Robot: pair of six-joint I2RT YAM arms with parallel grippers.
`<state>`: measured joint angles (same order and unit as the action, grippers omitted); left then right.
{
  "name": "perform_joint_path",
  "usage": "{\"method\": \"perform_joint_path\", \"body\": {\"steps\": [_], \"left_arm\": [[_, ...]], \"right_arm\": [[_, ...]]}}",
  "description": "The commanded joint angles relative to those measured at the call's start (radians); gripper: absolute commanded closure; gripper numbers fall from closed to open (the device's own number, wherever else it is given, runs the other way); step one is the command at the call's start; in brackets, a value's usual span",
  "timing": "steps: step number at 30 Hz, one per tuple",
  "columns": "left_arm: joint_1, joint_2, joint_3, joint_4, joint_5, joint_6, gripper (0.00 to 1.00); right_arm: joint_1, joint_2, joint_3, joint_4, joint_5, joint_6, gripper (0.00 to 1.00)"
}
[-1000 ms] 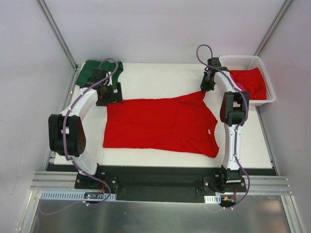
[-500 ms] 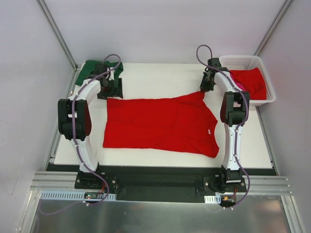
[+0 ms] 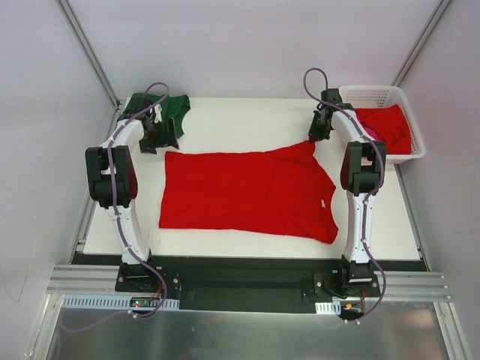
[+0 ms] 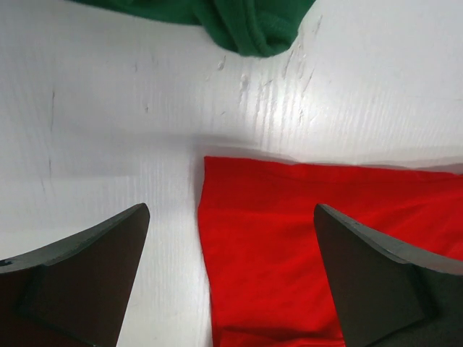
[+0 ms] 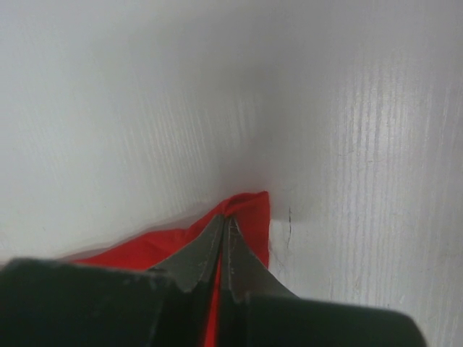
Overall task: Fold and stack the t-shirts
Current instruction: Fold the tshirt
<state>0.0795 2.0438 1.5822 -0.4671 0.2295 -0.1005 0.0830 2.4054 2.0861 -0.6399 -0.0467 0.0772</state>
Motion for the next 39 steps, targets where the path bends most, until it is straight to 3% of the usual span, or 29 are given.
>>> {"method": "perform_joint_path", "body": {"steps": [1, 4, 16, 26, 32, 36, 39], "left_arm": [[-0.001, 0.039, 0.064, 0.002, 0.056, -0.002, 0.05], [-0.003, 0.058, 0.078, 0.002, 0.068, -0.007, 0.14], [0.006, 0.107, 0.087, -0.001, 0.080, -0.027, 0.19], [0.016, 0.125, 0.091, 0.001, 0.094, -0.041, 0.37], [0.020, 0.124, 0.091, -0.001, 0.094, -0.042, 0.54], [0.020, 0.125, 0.091, -0.002, 0.099, -0.042, 0.58], [0.020, 0.125, 0.091, -0.004, 0.099, -0.044, 0.73]], "right_arm": [[-0.003, -0.091, 0.006, -0.001, -0.022, -0.005, 0.99], [-0.008, -0.092, 0.006, -0.003, -0.024, -0.007, 0.99], [-0.019, -0.106, 0.006, -0.006, -0.033, -0.010, 0.99], [-0.028, -0.117, -0.003, -0.004, -0.035, -0.011, 0.99], [-0.028, -0.112, -0.004, -0.004, -0.039, -0.008, 0.99], [-0.028, -0.111, -0.008, -0.004, -0.041, -0.010, 0.99], [-0.028, -0.111, -0.011, -0.003, -0.042, -0.011, 0.99]]}}
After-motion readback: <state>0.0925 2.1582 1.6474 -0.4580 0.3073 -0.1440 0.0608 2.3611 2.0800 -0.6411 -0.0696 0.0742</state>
